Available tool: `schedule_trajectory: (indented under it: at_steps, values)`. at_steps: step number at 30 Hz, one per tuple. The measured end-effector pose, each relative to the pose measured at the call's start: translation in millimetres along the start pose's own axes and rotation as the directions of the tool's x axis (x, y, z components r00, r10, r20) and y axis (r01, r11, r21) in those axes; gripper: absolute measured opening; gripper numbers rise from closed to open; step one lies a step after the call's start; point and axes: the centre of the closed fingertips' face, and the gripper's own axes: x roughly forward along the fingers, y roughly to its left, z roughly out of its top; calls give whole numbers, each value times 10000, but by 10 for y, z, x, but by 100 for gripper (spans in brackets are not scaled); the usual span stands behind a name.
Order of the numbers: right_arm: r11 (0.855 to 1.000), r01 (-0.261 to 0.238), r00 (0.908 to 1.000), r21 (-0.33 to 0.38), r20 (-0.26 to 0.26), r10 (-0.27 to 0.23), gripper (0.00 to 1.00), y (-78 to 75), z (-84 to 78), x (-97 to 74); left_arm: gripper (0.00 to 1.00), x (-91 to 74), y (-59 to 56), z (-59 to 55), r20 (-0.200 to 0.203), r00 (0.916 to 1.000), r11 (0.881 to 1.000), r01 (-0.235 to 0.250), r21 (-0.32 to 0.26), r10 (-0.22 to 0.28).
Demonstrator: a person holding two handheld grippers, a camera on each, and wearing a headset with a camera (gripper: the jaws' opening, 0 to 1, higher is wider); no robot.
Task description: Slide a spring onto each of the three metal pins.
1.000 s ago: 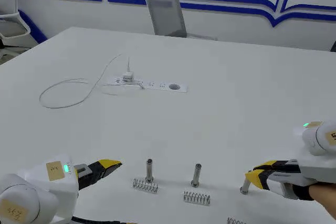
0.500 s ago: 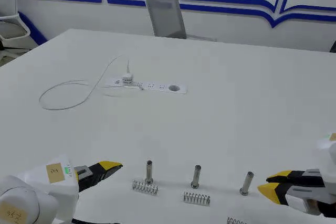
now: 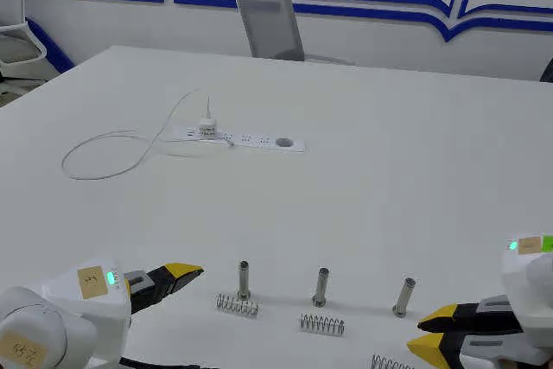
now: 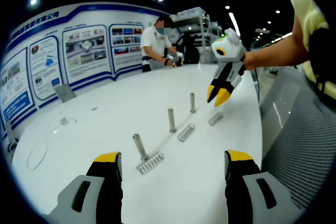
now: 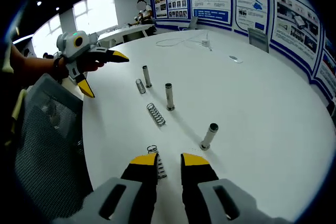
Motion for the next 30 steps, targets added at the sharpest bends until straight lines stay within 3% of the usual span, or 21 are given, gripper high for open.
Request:
schedule_trajectory:
  at_steps: [11, 19, 30]
  values:
    - [9935, -777, 9908, -831, -1173, 677, 18, 170, -31, 252, 82, -20, 3, -16, 18, 10000, 10000, -57, -78, 57]
    - [9850, -907, 9773, -1465, -2034, 597, 17, 198, -76, 355, 82, -11, -15, -17, 19, 10000, 9999, -39, -108, 39]
    - [9734, -1210, 9622, -1944, -2641, 669, 14, 208, -106, 426, 81, -17, -28, -30, 17, 10000, 9999, -34, -155, 34]
